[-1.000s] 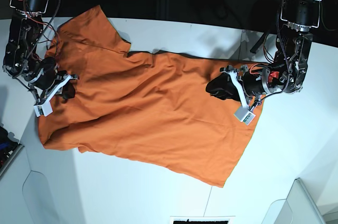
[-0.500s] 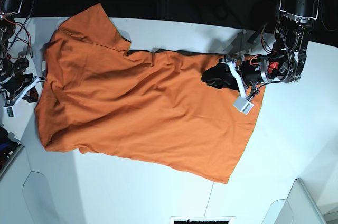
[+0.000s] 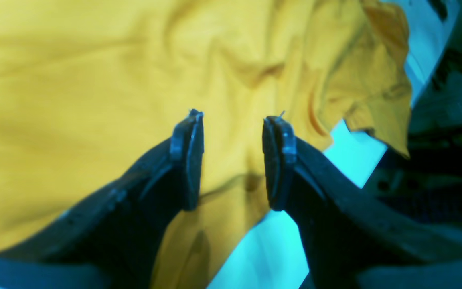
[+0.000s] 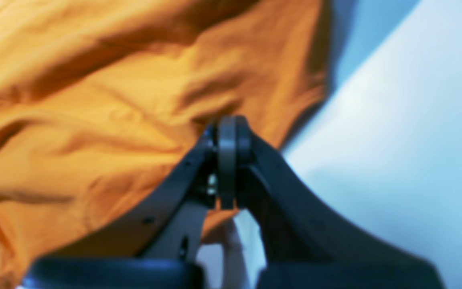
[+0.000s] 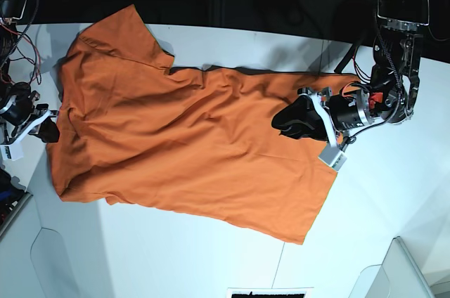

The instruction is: Layout the t-shirt on the table in an organized manner, then fold the t-shirt properly

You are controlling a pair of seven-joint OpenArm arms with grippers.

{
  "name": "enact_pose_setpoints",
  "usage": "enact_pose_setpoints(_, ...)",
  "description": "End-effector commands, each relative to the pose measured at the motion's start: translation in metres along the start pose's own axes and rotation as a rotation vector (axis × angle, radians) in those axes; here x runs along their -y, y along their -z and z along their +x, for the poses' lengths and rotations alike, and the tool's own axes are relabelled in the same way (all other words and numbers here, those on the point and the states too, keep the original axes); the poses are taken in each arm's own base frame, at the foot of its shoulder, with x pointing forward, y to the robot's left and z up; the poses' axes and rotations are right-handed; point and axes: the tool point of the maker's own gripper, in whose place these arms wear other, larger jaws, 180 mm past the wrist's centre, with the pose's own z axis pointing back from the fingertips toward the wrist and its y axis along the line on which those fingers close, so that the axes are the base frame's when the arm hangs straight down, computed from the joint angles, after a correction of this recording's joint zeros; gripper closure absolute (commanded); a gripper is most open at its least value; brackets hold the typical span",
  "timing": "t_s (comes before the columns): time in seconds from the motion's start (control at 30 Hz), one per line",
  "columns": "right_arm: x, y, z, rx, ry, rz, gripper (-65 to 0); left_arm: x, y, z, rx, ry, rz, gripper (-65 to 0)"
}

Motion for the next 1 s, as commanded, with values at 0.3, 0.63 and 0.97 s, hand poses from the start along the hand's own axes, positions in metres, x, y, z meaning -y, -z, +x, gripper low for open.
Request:
enact_pose_setpoints(0.3,-0.032,0.019,-0.051,-0.133,-0.007,0.032,0.0,-0.018,-0.022,0.001,0.043,-0.015,0.067,-27.1)
enact_pose_setpoints(0.63,0.019,-0.013,-0.074,-0.179,-0.06,-0.102,0.0,-0.029,-0.047,-0.018,0.052,-0.089,0.091,-27.0)
enact_pose_setpoints(0.97,0.039,-0.026,-0.025,-0.073,-0.086,-0.12,0.0,-0.035,-0.057,-0.012,0.093,-0.109,0.109,-27.1)
